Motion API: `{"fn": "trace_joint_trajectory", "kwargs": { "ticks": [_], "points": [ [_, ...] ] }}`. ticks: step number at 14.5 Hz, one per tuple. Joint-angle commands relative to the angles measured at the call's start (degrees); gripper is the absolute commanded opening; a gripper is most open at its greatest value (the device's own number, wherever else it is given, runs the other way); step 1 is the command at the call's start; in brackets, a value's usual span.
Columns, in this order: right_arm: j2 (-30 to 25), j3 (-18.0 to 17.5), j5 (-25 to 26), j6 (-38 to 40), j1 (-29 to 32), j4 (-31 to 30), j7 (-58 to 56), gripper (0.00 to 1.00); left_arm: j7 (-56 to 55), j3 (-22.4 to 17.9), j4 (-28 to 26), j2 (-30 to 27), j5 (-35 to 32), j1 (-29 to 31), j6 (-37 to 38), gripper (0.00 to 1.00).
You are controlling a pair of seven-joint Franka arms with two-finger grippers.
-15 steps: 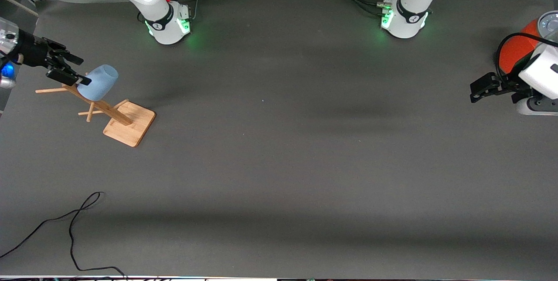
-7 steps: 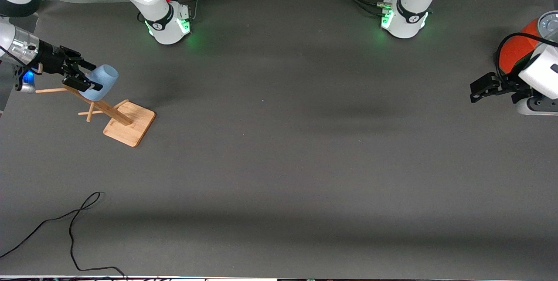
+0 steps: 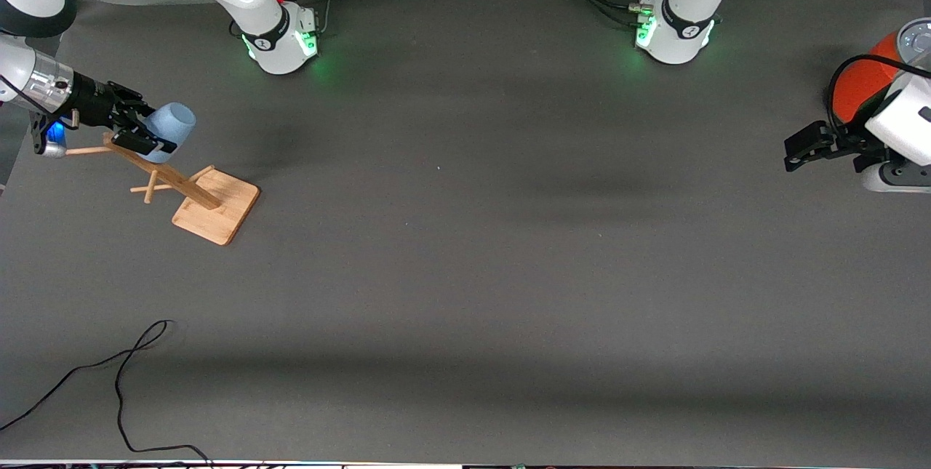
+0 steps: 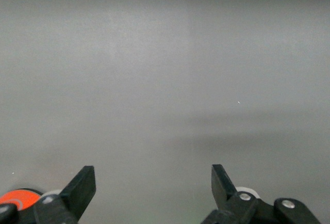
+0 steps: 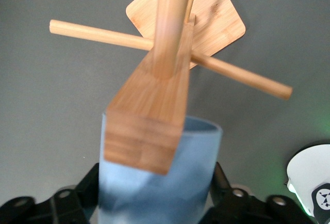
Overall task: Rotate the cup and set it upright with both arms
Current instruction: 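Close the right gripper on the blue cup's base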
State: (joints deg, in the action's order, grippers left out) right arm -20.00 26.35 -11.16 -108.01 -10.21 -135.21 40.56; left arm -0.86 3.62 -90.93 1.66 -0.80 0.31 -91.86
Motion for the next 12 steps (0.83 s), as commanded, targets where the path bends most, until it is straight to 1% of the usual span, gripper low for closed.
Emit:
{"fn": "trace_joint_trajectory", "kwargs": {
  "ticks": [1,4,7,8,12],
  "points": [
    [-0.2,0.3,-0.5,-0.3,-0.3,-0.1,-0.9,0.59,0.7,-0.3,0.4,0.0,-0.3,-0.4,-0.1,1.00],
    [-0.7,0.1,-0.6,0.3,-0.3,0.6,0.0,0.59,0.7,-0.3,0.4,0.0,-0.3,-0.4,-0.1,1.00],
    [-0.7,-0.5,-1.5,2.2,-0.6,3.3,1.4,0.58,0.7,-0.3,0.4,0.0,-0.3,-0.4,-0.1,1.00],
    [-0.7,-1.2,-2.2,2.9,-0.7,4.6,2.8,0.58,0.7,-0.3,0.4,0.0,-0.3,-0.4,-0.1,1.00],
    [-0.3,-6.5,-4.6,6.1,-0.8,9.4,10.6,0.58,0.7,-0.3,0.4,0.0,-0.3,-0.4,-0.1,1.00]
  ]
}}
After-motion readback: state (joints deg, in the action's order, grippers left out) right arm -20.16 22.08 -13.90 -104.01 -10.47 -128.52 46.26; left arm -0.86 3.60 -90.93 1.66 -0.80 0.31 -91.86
